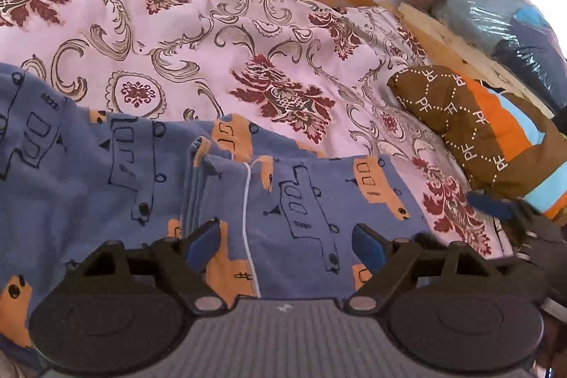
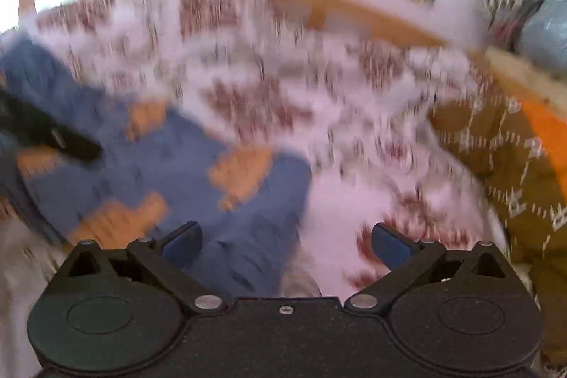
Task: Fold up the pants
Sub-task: 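Open both grippers and release the folded edge, then grasp the elastic waistband of the folded pants with the left gripper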
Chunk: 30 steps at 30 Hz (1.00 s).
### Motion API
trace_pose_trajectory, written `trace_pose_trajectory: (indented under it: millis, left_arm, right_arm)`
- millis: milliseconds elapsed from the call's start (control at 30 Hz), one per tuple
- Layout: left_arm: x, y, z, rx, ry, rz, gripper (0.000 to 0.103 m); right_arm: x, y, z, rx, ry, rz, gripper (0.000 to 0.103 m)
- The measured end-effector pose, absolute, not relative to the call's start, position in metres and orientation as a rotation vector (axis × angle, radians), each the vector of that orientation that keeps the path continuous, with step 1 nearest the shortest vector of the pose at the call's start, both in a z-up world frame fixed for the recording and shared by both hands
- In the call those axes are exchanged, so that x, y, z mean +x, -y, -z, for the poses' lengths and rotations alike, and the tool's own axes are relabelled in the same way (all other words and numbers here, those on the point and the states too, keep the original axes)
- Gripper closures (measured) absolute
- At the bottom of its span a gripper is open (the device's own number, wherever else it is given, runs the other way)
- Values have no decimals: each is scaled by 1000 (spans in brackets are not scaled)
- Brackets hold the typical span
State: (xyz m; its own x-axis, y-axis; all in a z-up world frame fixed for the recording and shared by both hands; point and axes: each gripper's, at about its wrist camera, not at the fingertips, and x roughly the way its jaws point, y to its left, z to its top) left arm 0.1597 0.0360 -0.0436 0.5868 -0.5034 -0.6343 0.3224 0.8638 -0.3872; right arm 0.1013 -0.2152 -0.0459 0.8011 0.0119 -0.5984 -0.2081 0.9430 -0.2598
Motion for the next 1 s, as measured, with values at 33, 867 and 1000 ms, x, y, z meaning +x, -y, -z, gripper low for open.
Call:
trace_pose_trajectory:
  millis: [33,867,1000]
  left_arm:
    - [159,-38,44,-237,-810,487,21]
    - [131,-48,45,-113,-769,295,13]
    - [108,-66,19,-121,-738,271,4]
  right_arm:
    - [99,223,52,-335,-646,-97,2]
    - [188,218,29,-431,-439,-142,1]
    - [149,186,19,-398,-408,-195,1]
